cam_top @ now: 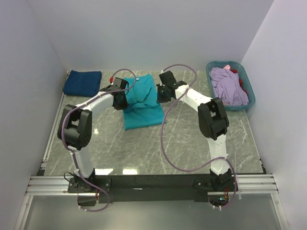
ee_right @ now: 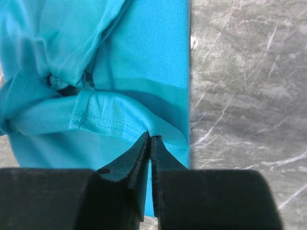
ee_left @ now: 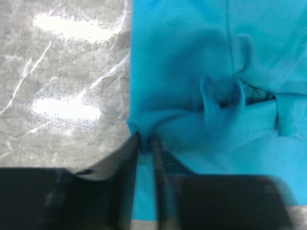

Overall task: Fold and stack the t-shirts
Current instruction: Fold the tshirt

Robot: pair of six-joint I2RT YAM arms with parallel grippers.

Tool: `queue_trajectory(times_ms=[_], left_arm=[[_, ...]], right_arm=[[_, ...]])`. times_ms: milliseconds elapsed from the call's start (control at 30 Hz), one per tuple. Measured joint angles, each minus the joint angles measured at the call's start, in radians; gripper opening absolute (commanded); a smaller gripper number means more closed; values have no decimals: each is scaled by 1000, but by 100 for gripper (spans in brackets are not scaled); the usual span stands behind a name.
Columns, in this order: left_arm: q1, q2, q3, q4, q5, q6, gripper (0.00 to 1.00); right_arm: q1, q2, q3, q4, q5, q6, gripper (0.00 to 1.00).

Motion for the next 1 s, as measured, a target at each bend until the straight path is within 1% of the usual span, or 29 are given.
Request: queue_trajectory(times_ms=[67,100,167,200,267,300,367,467,500,567,600,667,700,800,1000], left_arm=[[0,6,1,-5,-13,4,35],[0,6,2,-9,-19,5,46],[0,6,15,-25,-34,7,59],[0,6,29,-34,-43,6,68],[0,2,58,-50,-58,2,76],[0,-7,69,-55,-63,0,83],[-2,-48,75,-65,-69,-6,84],[-19,-141,68,-78,-82,-23,81],[-29,-180,55,-73,-82,-33,76],[-59,-262,3,-47,-78,-53,71],[-78,-303,-32,-34,-70,-64,62],[-114,-359,-105,-6,-53,-91,50],[-134,-369,-137,5,-42,-101,41],[-165,-335,-202,19,-8,-125,30],[-162,-186,-229,32,28,-135,28]], right_arm=[[0,2,-1,3,0,-1,18],[0,2,0,4,1,-1,24],[0,2,3,6,7,-1,30],[0,2,5,5,12,0,34],[0,0,5,5,27,3,37],[0,-2,5,5,30,3,39],[1,-11,4,5,42,10,40],[10,-61,-38,24,60,26,40],[14,-87,-64,35,65,32,39],[32,-145,-115,55,67,44,37],[45,-170,-138,76,60,48,33],[74,-200,-168,113,40,56,27],[90,-205,-177,135,26,62,23],[129,-196,-195,187,-18,78,18],[154,-119,-199,257,-107,113,15]])
